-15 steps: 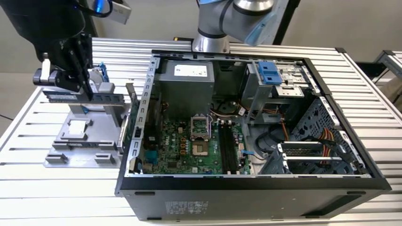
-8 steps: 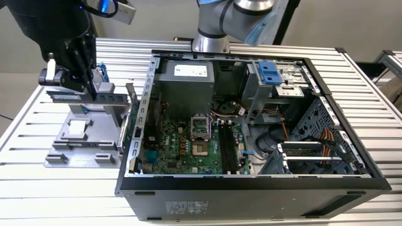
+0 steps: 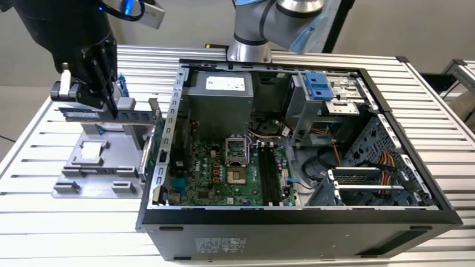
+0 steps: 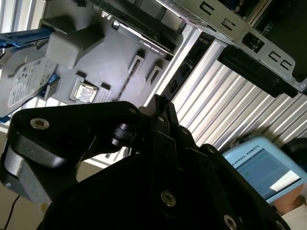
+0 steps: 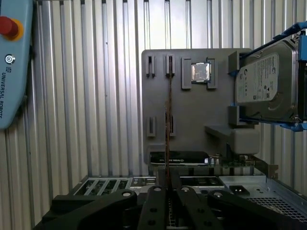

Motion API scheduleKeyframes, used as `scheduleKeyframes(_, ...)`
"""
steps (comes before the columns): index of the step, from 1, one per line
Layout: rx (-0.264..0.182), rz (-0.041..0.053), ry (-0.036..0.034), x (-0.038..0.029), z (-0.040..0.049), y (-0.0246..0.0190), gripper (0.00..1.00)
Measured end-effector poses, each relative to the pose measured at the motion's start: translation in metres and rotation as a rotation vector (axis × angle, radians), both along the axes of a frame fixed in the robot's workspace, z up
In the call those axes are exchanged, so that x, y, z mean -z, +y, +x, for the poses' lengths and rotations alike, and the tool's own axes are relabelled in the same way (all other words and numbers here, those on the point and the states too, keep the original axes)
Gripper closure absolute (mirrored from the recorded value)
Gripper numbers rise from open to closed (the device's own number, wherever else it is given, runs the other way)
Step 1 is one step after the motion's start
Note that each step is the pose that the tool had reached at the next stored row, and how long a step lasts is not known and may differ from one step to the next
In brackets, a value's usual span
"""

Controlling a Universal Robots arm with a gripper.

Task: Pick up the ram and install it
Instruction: 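Pick up the ram and move it above insertion slot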

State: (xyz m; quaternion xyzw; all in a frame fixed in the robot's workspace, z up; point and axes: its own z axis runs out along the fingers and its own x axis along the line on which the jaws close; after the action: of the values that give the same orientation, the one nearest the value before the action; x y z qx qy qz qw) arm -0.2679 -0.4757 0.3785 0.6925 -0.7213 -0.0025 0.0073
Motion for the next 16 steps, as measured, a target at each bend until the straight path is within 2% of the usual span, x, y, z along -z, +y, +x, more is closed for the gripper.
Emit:
scheduleKeyframes(7,0.0,0.0,-0.0001,0.0,0.0021,0.0,1.0)
scheduleKeyframes(16,0.0,0.0,0.0,0.0,0.0095,0.0,1.0)
